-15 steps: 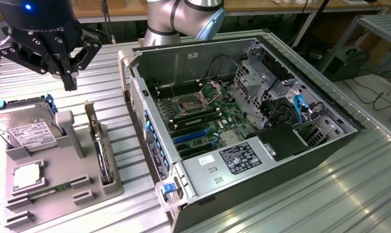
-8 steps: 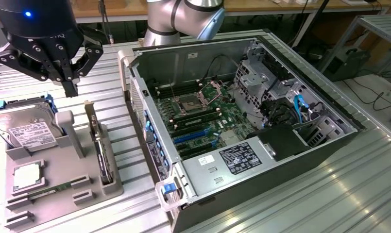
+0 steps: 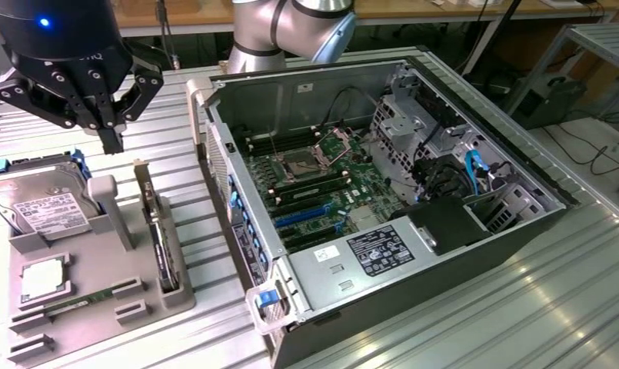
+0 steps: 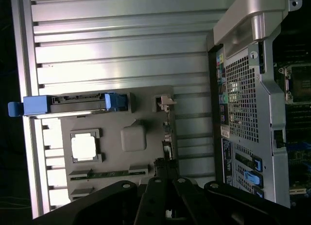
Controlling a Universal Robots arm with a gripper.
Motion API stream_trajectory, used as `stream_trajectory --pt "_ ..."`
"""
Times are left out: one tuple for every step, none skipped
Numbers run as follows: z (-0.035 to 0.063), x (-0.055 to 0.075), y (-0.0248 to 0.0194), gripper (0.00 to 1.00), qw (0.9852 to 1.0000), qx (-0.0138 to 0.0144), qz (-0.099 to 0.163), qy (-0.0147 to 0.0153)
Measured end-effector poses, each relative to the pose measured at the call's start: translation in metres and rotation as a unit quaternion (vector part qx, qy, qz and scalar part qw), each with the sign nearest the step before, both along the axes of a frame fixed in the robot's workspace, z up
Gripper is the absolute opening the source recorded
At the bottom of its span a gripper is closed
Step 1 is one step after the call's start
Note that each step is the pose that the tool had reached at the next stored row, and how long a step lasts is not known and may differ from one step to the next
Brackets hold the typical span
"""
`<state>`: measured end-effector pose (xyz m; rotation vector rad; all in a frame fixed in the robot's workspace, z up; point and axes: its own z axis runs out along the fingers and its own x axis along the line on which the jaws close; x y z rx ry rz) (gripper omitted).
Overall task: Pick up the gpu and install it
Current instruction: 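Pick up the gpu and move the gpu toward the slot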
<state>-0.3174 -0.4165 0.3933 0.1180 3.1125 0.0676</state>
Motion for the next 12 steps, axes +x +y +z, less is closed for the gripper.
stream_trajectory --pt "0.0000 0.0000 0.0000 0.11 1.0000 0.0000 0.000 0.0000" --pt "0.0000 0.0000 0.0000 0.11 1.0000 0.0000 0.000 0.0000" --pt "0.0000 0.0000 0.0000 0.11 1.0000 0.0000 0.000 0.0000" --pt "0.0000 0.0000 0.0000 0.11 1.0000 0.0000 0.000 0.0000" --pt "0.0000 0.0000 0.0000 0.11 1.0000 0.0000 0.000 0.0000" --pt "0.0000 0.0000 0.0000 0.11 1.0000 0.0000 0.000 0.0000" --pt "0.0000 0.0000 0.0000 0.11 1.0000 0.0000 0.000 0.0000" --pt "0.0000 0.0000 0.0000 0.24 1.0000 0.0000 0.000 0.0000" --pt "0.0000 0.0000 0.0000 0.29 1.0000 0.0000 0.000 0.0000" --pt "0.0000 0.0000 0.0000 0.36 1.0000 0.0000 0.000 0.0000" --pt "0.0000 0.0000 0.0000 0.42 1.0000 0.0000 0.000 0.0000" --pt "0.0000 0.0000 0.0000 0.42 1.0000 0.0000 0.000 0.0000"
